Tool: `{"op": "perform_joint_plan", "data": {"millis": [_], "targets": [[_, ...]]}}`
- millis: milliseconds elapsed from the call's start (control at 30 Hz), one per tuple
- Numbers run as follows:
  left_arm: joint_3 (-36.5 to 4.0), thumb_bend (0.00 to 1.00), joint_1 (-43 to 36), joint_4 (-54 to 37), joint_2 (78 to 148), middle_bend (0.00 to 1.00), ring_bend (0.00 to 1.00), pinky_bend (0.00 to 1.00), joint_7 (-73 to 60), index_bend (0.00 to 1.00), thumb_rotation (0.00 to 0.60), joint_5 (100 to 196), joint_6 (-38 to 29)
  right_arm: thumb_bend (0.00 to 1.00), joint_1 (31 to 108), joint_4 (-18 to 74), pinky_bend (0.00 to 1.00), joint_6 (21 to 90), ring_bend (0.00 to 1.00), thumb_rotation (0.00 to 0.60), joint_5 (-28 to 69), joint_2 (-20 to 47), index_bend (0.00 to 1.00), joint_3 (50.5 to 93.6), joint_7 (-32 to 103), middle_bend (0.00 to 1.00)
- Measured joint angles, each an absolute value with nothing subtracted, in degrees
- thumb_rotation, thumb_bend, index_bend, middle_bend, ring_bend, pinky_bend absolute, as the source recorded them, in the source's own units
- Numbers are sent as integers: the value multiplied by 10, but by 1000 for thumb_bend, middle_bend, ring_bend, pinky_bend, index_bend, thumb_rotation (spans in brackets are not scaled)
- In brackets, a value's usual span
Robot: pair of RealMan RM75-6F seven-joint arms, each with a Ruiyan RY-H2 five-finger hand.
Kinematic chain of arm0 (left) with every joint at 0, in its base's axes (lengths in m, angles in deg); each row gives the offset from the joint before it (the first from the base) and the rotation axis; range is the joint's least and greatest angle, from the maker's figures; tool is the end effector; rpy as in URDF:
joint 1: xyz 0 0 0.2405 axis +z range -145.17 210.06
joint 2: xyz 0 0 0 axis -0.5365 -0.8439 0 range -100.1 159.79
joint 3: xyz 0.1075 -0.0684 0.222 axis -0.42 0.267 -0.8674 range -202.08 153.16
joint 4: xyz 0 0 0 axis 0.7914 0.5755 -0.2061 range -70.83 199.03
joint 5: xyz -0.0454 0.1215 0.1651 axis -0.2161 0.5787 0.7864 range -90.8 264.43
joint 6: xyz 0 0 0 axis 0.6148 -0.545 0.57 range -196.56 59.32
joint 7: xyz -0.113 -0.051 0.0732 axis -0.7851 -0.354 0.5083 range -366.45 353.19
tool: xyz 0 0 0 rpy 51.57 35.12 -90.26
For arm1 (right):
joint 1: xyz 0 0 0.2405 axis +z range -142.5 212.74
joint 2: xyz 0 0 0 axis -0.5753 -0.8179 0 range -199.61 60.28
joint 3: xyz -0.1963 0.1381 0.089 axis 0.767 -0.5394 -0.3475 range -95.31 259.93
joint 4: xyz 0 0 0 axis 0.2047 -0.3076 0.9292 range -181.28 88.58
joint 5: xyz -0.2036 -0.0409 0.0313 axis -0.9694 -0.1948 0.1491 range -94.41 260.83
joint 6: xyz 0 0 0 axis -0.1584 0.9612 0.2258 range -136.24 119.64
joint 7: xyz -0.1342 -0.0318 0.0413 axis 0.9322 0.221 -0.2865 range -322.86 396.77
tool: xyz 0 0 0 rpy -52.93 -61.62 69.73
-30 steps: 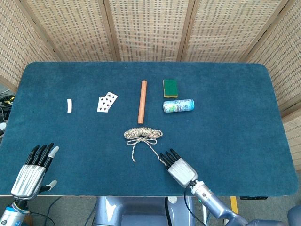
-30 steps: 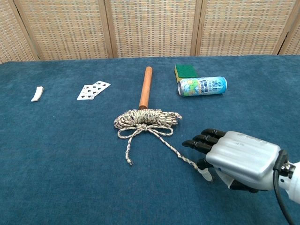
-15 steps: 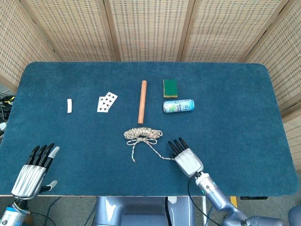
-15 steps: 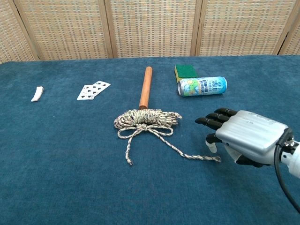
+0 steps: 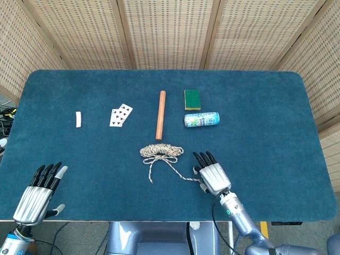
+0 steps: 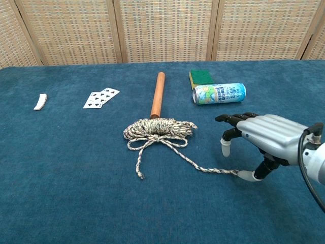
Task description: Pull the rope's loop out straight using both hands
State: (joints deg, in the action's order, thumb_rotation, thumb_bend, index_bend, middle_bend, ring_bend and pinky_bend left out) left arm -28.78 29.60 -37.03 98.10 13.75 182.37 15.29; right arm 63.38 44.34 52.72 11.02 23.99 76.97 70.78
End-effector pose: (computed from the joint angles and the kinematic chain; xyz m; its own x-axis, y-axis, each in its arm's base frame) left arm -0.2627 0.1388 0.1020 0.5254 0.1133 0.8433 0.8454 -0.1815 -0.5023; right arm -0.1721 -0.2576 -0.0453 0.5349 -0.2608 0.8037 -0.8192 -0.3932 0.4176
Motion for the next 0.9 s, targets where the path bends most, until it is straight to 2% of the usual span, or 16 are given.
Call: {"op": "perform_joint_plan", "data": {"millis": [267, 467, 900], "targets": [[-287, 0, 294, -370, 981, 0, 0, 0, 137, 0, 600, 1819, 149, 260, 642, 432, 0, 513, 0, 600, 164, 269, 454, 754, 694, 0], [-287, 0, 293, -370, 981, 0, 0, 0, 139, 0, 600, 1818, 147, 309, 649, 415, 0, 516, 0, 600, 172, 285, 456, 751, 688, 0], [-286, 0, 292, -371, 982, 0, 0, 0, 139, 0, 600, 1814, 145, 334, 658, 394, 0, 517, 0, 600, 184, 299, 492, 758, 692, 0]]}}
